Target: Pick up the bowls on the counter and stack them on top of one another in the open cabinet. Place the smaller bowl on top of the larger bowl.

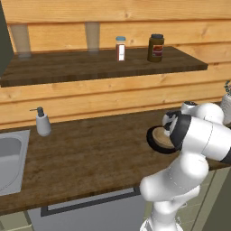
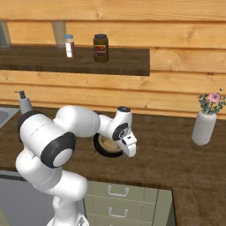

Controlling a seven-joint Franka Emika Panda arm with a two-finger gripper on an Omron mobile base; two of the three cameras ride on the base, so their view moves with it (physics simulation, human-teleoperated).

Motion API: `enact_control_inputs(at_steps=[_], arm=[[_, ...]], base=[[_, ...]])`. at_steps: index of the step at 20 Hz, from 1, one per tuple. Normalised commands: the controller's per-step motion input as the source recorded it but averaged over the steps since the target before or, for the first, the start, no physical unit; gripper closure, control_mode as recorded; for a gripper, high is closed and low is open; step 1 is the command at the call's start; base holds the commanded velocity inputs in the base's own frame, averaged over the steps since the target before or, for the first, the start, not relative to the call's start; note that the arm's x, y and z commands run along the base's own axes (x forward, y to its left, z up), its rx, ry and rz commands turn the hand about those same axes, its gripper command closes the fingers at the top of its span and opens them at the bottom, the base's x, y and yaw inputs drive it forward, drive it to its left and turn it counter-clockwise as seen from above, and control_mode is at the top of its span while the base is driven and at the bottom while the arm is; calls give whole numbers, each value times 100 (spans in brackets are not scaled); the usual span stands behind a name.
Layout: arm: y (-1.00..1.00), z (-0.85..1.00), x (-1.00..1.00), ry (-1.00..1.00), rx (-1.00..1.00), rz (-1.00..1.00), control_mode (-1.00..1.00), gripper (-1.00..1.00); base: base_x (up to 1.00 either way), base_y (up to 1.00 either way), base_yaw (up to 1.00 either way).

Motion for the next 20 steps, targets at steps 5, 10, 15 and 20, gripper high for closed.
enact_control_inputs(at_steps=[5, 10, 15, 20], arm=[[0, 2, 0, -1, 0, 0, -100, 100], [0, 43, -11, -4, -1, 0, -100, 100], [0, 74, -56, -16, 3, 0, -100, 100], [17, 94, -98, -20, 5, 0, -100, 100]], base=[[0, 0, 0], [0, 0, 0], [0, 0, 0], [0, 0, 0]])
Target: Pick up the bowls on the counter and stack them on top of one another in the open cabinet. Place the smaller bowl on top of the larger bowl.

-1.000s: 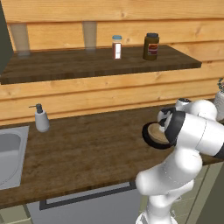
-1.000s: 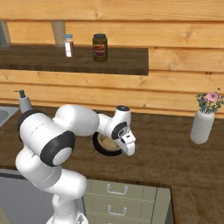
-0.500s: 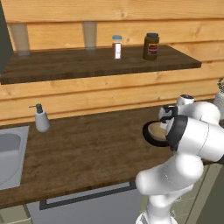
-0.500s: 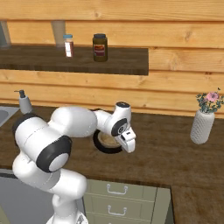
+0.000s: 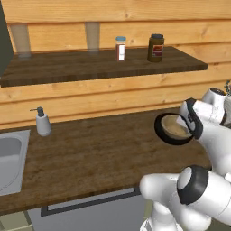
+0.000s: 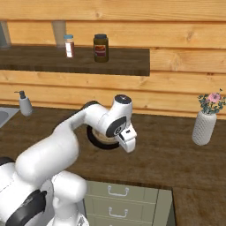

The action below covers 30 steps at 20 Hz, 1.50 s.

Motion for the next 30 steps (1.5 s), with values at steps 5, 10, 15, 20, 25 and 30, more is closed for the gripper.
enact_control_inputs(at_steps=[5, 10, 15, 20, 25, 30], arm=[[65, 97, -100, -5, -1, 8, -100, 100], [94, 78, -71, 0, -5, 11, -100, 100], [81, 16, -57, 0, -3, 5, -100, 100], [35, 4, -45, 0, -1, 2, -100, 100], [0, 0, 0, 0, 0, 0, -100, 100], [0, 0, -5, 0, 0, 0, 100, 100]], base=[[0, 0, 0], [0, 0, 0], [0, 0, 0], [0, 0, 0], [0, 0, 0], [-42, 20, 3]])
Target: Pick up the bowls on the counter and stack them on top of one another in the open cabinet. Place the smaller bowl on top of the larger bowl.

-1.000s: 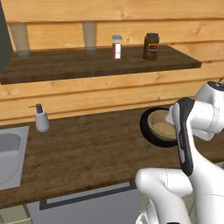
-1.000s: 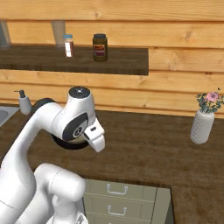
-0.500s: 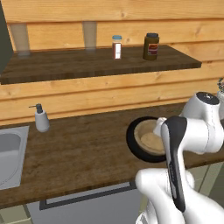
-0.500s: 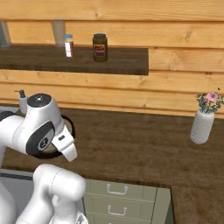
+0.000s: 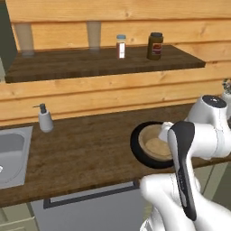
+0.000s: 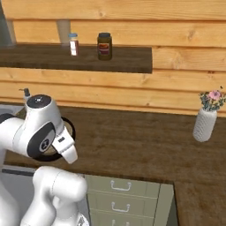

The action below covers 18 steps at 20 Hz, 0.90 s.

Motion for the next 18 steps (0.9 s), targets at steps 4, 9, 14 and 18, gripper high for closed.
enact_control_inputs(at_steps=[4, 9, 14, 18], arm=[[0, 0, 0, 0, 0, 0, 100, 100], [0, 0, 0, 0, 0, 0, 100, 100], [0, 0, 0, 0, 0, 0, 100, 100], [0, 0, 0, 0, 0, 0, 100, 100]], base=[[-93, 94, 16], [-73, 100, 23], [-26, 100, 29], [17, 100, 28]])
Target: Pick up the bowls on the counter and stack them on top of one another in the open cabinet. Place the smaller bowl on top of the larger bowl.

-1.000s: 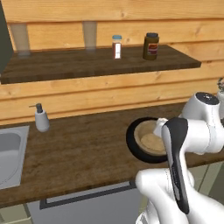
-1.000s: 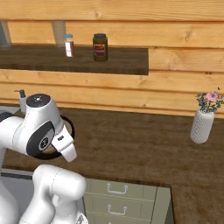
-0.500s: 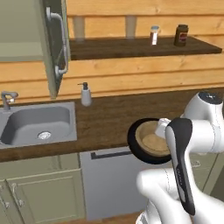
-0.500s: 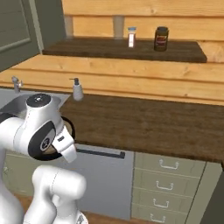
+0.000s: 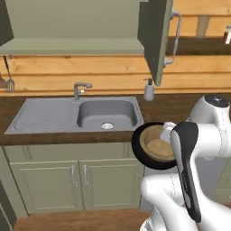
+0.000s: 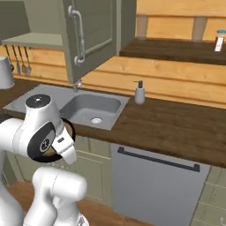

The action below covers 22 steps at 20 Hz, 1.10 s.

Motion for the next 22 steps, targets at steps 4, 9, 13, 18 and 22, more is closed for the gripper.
enact_control_inputs(at_steps=[4, 9, 13, 18, 22], arm=[[0, 0, 0, 0, 0, 0, 100, 100], [0, 0, 0, 0, 0, 0, 100, 100], [0, 0, 0, 0, 0, 0, 100, 100], [0, 0, 0, 0, 0, 0, 100, 100], [0, 0, 0, 0, 0, 0, 100, 100]], base=[[62, 99, 11], [72, 50, -10], [63, 56, -26], [60, 53, -28], [60, 23, -17]])
